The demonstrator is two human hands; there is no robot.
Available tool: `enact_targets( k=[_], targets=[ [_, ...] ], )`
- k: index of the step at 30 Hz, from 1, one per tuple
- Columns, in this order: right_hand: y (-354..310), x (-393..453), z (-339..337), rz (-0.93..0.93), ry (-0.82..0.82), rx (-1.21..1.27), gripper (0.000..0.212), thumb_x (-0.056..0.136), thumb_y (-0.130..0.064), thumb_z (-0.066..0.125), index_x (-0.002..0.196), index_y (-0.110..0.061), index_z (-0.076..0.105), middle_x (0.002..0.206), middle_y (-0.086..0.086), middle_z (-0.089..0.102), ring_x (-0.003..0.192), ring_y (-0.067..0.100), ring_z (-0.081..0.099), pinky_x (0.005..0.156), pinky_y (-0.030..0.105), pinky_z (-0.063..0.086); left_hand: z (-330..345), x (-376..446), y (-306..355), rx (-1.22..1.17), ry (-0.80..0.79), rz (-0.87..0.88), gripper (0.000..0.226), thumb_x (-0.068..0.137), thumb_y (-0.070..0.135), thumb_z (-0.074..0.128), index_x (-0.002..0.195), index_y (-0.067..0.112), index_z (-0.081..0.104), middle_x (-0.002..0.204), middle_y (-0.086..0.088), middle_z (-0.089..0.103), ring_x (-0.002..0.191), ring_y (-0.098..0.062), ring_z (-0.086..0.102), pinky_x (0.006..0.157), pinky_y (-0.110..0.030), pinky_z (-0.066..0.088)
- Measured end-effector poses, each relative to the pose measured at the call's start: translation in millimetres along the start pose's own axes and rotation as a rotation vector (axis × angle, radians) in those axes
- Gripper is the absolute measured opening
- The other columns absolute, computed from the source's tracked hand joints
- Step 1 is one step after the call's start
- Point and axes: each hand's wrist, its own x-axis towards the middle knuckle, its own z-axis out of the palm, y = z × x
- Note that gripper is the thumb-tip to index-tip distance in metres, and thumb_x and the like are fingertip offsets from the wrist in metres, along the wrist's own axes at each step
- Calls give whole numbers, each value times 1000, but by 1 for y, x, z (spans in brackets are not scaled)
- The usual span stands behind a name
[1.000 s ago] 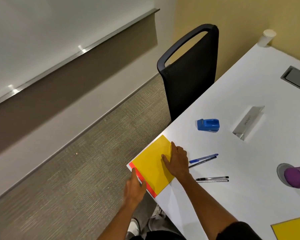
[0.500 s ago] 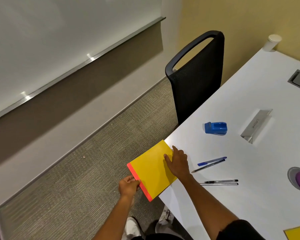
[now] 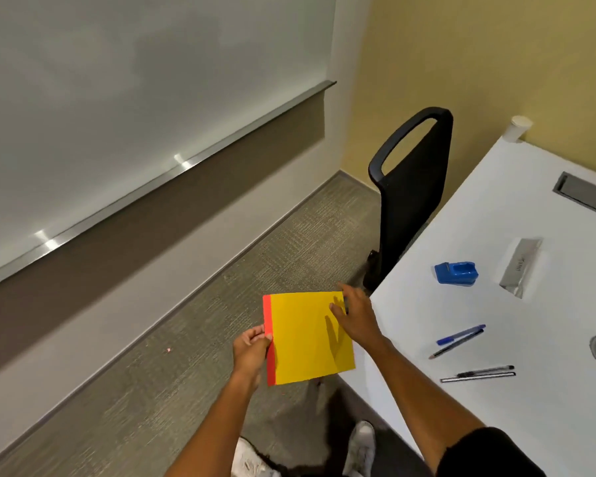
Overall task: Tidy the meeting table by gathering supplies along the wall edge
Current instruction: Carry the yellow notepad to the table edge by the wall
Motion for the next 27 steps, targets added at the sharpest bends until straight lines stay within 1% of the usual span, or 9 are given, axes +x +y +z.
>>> enact_targets(
  k=[5,8,10,12,14,18,22,25,27],
  targets=[
    [-81,13,30,-91,-110,11,58,91,-35,62,143,-19,42,144,7,43,134,22,38,108,37,33,-64,31,58,86,-128,98,17,90,-6,53,100,0,66,65,4,74,55,-6,67,53,-20,54],
    [-126,16,51,-92,-221,123,52,92,-33,62,138,-13,48,137,7,53,125,18,50,106,34,41,-98,42,87,130,-170,132,15,89,-5,56,101,-3,66,62,5,72,52,-4,64,51,-19,53],
    [-147,19,62,-77,-269,184,40,92,-31,62,127,-12,57,124,6,63,113,18,59,101,39,47,-117,49,107,173,-187,161,16,89,-5,56,100,-3,67,61,6,72,51,-2,63,50,-17,51],
    [-162,26,73,-59,-259,214,31,93,-30,61,116,-8,62,113,11,67,104,24,63,94,41,50,-133,59,126,228,-188,195,16,88,-5,57,97,2,69,60,8,71,51,-1,62,50,-16,51],
    [-175,35,76,-50,-244,234,27,94,-25,59,109,-3,63,102,15,67,94,26,63,82,33,47,-145,72,144,281,-185,227,16,86,-4,60,97,3,71,63,8,72,57,-5,64,54,-18,52],
    [-190,55,78,-72,-221,287,15,95,-24,58,94,-9,61,81,0,55,75,8,49,67,23,39,-155,101,173,355,-177,279,12,83,1,67,93,6,72,69,-2,74,62,-9,65,64,-26,53],
    [-191,84,87,-89,-161,373,20,96,-27,56,98,-7,62,90,3,60,84,9,54,74,24,43,-154,135,191,448,-145,314,3,82,16,73,84,17,74,80,-8,75,76,-19,67,75,-35,53],
    [-190,114,91,-57,-118,430,9,96,-19,56,95,-11,61,90,2,63,84,10,57,74,21,45,-153,164,202,517,-132,304,5,81,18,74,84,14,74,83,-7,74,79,-21,66,69,-31,52],
    [-183,142,93,-34,-66,489,11,96,-21,57,96,-11,62,89,6,64,84,14,57,74,28,46,-150,188,216,520,-139,269,7,79,15,75,84,11,73,83,-9,72,77,-22,65,60,-26,49]
  ],
)
